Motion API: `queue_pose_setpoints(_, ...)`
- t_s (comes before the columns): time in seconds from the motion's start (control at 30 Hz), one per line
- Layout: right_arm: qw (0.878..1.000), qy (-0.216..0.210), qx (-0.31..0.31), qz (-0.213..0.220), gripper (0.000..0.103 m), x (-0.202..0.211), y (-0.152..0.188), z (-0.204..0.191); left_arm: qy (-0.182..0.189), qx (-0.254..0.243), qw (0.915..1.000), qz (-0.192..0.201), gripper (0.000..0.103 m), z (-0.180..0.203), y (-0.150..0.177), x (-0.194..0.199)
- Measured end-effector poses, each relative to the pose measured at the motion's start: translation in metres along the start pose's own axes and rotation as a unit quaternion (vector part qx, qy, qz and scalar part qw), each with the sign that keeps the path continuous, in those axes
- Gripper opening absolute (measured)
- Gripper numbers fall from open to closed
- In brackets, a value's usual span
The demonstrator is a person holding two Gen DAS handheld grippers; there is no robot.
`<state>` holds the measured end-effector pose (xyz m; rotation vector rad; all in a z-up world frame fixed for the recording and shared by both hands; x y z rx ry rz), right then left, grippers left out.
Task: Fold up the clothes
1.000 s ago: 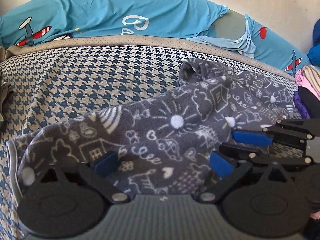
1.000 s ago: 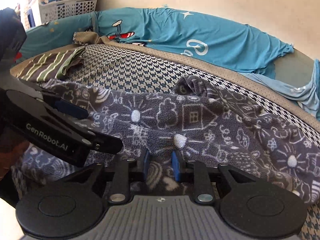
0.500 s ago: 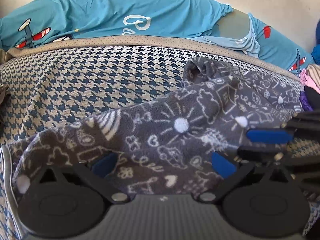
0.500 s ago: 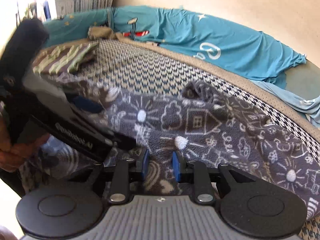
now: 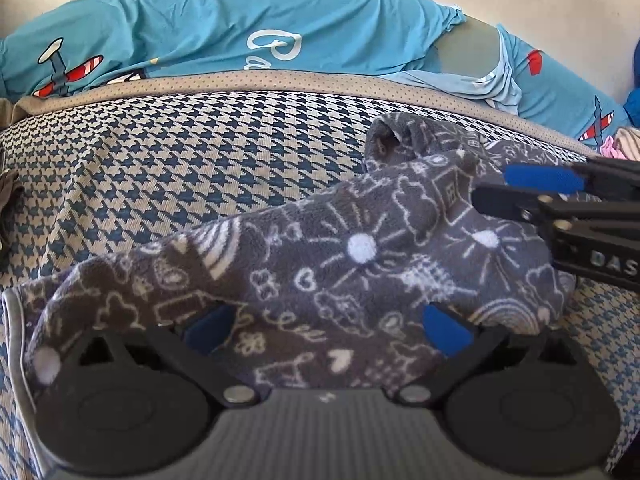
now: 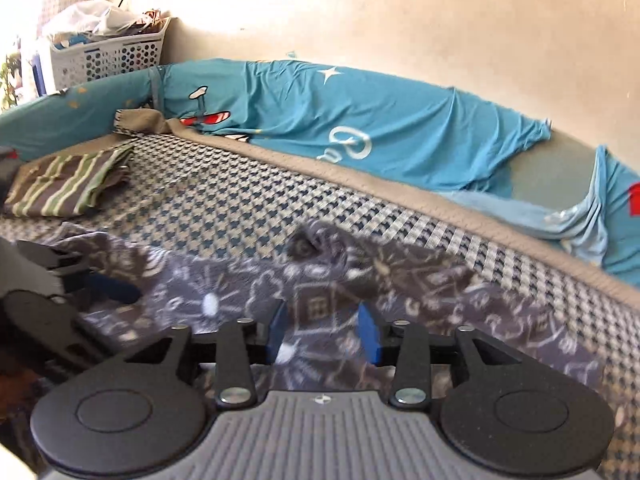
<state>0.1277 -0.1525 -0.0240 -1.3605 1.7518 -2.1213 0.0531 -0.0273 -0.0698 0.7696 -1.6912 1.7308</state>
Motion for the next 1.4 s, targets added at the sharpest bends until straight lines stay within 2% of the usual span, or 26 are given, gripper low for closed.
queue_pose_setpoints(0.07, 1.000, 0.007, 0.004, 0.009, 0.050, -0.005, -0.004, 0.003, 0.002, 0.001, 1.0000, 0.000, 0.103, 0.000, 0.000, 0.000)
queue_pose_setpoints(0.23, 1.000, 0.013, 0.024, 0.010, 0.057, -0.018, -0.007, 0.005, 0.007, 0.003, 1.0000, -0.001, 0.103, -0.002, 0.001, 0.002)
queue_pose_setpoints(0.37, 0.998, 0.010, 0.059, -0.003, 0.057, -0.030, -0.004, -0.001, 0.010, 0.007, 0.9999, -0.002, 0.103, -0.003, 0.001, 0.003)
queue_pose_setpoints(0.53, 0.995, 0.026, 0.091, -0.008, 0.057, -0.044, 0.002, -0.006, 0.008, 0.005, 1.0000, -0.003, 0.103, -0.002, 0.002, 0.004)
queue_pose_setpoints(0.7, 0.997, 0.034, 0.067, -0.012, 0.060, -0.061, 0.000, -0.002, 0.004, -0.002, 1.0000, -0.005, 0.103, 0.000, 0.004, 0.005)
queue_pose_setpoints(0.83, 0.998, 0.048, 0.050, -0.010, 0.077, -0.072, -0.003, 0.003, -0.005, -0.017, 0.9998, -0.009, 0.103, 0.005, 0.007, 0.005)
queue_pose_setpoints(0.93, 0.999, 0.044, 0.023, -0.012, 0.079, -0.079, -0.004, 0.008, -0.011, -0.021, 0.9997, -0.008, 0.103, 0.008, 0.008, 0.005)
queue_pose_setpoints(1.23, 0.998, 0.060, 0.009, -0.001, 0.087, -0.091, -0.006, 0.008, 0.027, 0.070, 0.9969, 0.022, 0.103, -0.011, 0.001, 0.010)
queue_pose_setpoints(1.4, 0.998, 0.055, -0.002, 0.004, 0.088, -0.081, -0.009, 0.008, 0.022, 0.113, 0.9927, 0.036, 0.103, -0.029, -0.009, 0.007)
Point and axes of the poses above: each gripper's, at about its wrist camera, not at the fingertips, and x roughly against the way its jaws point, z to its right, y to its underside, the point moved 6 cm from there along -x, roughly the way its jaws point, and after that the axes turned 11 degrees about -x, right-handed, at the moved point
